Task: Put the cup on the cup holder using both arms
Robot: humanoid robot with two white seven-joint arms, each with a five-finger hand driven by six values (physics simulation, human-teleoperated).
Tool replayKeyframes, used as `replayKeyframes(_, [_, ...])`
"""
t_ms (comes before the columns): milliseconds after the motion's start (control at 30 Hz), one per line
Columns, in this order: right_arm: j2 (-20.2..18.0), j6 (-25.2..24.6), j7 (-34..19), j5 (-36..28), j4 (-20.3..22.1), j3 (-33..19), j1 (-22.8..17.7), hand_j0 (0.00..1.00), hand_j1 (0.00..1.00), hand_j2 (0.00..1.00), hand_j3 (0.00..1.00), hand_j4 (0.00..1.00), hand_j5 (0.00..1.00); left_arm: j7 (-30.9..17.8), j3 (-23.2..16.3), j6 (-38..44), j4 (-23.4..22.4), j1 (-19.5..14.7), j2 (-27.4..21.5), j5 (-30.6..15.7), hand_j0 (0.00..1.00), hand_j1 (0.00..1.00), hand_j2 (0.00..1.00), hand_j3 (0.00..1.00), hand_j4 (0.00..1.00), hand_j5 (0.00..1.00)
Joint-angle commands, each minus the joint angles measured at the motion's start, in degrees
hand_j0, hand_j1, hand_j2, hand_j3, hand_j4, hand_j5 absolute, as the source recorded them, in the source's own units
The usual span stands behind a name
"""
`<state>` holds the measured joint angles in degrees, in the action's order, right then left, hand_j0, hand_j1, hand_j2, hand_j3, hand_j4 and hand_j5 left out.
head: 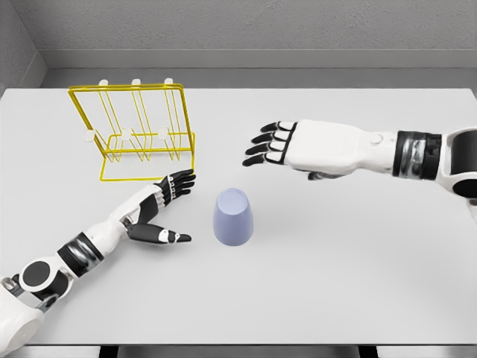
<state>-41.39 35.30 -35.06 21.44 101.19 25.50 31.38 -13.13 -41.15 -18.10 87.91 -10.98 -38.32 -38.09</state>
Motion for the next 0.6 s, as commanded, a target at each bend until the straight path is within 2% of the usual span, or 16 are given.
replayKeyframes(0, [-3.9, -0.3, 0.1, -7.1, -0.1, -16.3, -0.7, 1.0, 1.0, 1.0, 1.0, 1.0, 1.0, -0.1, -0.2, 0.0, -0.1, 0.0, 1.2, 0.0, 1.0, 1.0, 1.0, 1.0, 1.0, 1.0])
replayKeyframes(67, [-3.9, -0.3, 0.1, -9.3, -0.2, -23.7, -6.8, 1.0, 1.0, 1.0, 1.0, 1.0, 1.0, -0.1, -0.5, 0.0, -0.1, 0.0, 1.9, 0.2, 1.0, 1.0, 1.0, 1.0, 1.0, 1.0])
replayKeyframes(133, [-3.0, -0.3, 0.1, -10.0, -0.3, -27.0, -11.5, 1.0, 1.0, 1.0, 1.0, 1.0, 1.0, -0.1, -0.6, 0.0, -0.1, -0.6, 1.9, 0.2, 1.0, 1.0, 1.0, 1.0, 1.0, 1.0])
replayKeyframes(267, [1.7, -0.3, 0.1, -10.5, -0.6, -32.6, -19.1, 1.0, 1.0, 1.0, 1.0, 1.0, 1.0, -0.1, -1.8, 0.5, -0.1, -1.8, 2.5, 0.2, 1.0, 1.0, 1.0, 1.0, 1.0, 1.0])
replayKeyframes(400, [5.0, -0.3, 0.1, -10.5, -1.3, -35.5, -22.1, 1.0, 1.0, 1.0, 1.0, 1.0, 1.0, -0.1, -2.7, 2.2, -0.1, -2.6, 4.0, 0.2, 1.0, 1.0, 1.0, 1.0, 1.0, 1.0])
replayKeyframes(567, [6.2, -0.3, 0.1, -10.5, -1.3, -36.0, -22.2, 1.0, 1.0, 1.0, 1.0, 1.0, 1.0, -0.1, -4.4, 4.0, -0.1, -4.7, 4.8, 0.2, 1.0, 1.0, 1.0, 1.0, 1.0, 1.0])
